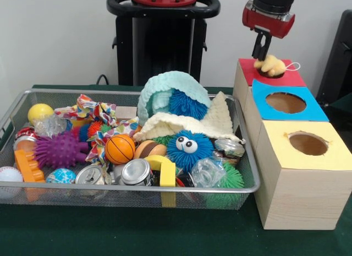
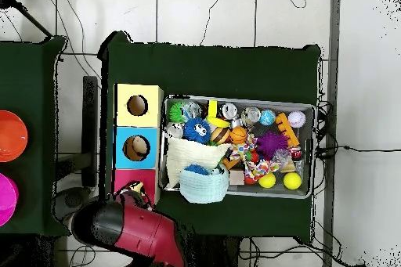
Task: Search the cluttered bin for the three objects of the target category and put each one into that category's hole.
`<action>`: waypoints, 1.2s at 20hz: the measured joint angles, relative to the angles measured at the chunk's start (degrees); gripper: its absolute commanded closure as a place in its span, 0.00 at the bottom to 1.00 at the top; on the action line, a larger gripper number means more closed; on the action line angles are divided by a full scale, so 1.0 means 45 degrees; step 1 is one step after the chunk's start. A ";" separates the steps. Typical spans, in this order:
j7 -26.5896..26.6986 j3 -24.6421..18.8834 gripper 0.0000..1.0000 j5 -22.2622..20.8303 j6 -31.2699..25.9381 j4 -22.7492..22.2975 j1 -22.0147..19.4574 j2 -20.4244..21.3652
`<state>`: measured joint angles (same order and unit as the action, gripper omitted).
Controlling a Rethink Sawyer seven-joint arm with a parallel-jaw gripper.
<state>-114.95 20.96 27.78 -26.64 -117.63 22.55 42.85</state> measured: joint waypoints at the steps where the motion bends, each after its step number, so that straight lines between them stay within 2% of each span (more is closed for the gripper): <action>1: 0.0000 0.0002 1.00 0.0000 0.0000 0.0002 0.0013 -0.0001; 24: 0.0000 0.0077 1.00 0.0000 -0.0003 0.0030 0.0203 -0.0045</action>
<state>-114.95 21.30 27.78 -26.65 -117.50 23.47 42.65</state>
